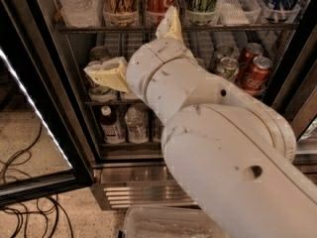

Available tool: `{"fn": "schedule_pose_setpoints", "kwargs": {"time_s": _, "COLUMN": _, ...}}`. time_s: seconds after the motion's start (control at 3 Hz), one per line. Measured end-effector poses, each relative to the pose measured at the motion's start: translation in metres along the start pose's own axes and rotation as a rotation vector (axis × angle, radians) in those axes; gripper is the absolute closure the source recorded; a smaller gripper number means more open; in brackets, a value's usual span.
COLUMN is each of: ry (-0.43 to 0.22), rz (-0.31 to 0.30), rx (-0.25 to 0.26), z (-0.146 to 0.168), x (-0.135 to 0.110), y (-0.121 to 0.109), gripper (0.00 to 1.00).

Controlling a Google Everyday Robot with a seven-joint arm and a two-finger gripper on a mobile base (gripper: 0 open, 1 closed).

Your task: Pick orange can from top shelf of fridge

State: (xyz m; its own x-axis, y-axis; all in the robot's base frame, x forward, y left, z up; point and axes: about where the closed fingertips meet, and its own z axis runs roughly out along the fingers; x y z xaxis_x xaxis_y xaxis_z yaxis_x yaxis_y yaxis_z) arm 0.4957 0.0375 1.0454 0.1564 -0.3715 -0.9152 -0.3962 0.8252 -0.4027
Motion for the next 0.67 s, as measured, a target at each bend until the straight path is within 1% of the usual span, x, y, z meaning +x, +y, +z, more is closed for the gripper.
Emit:
{"fn": "schedule_pose_setpoints", "kwargs": {"time_s": 0.33, "ry": -0.035, "rz": -0.001, "rx": -0.034, "z": 0.010, "x": -0.006, "y": 0.017, "gripper": 0.00}}
{"fn": "schedule_pose_setpoints", "kwargs": {"time_s": 0.67, "ry": -0.086, "rz": 0.017, "rx": -0.031, "z": 0.021, "x": -0.013, "y": 0.029, "gripper": 0.00}}
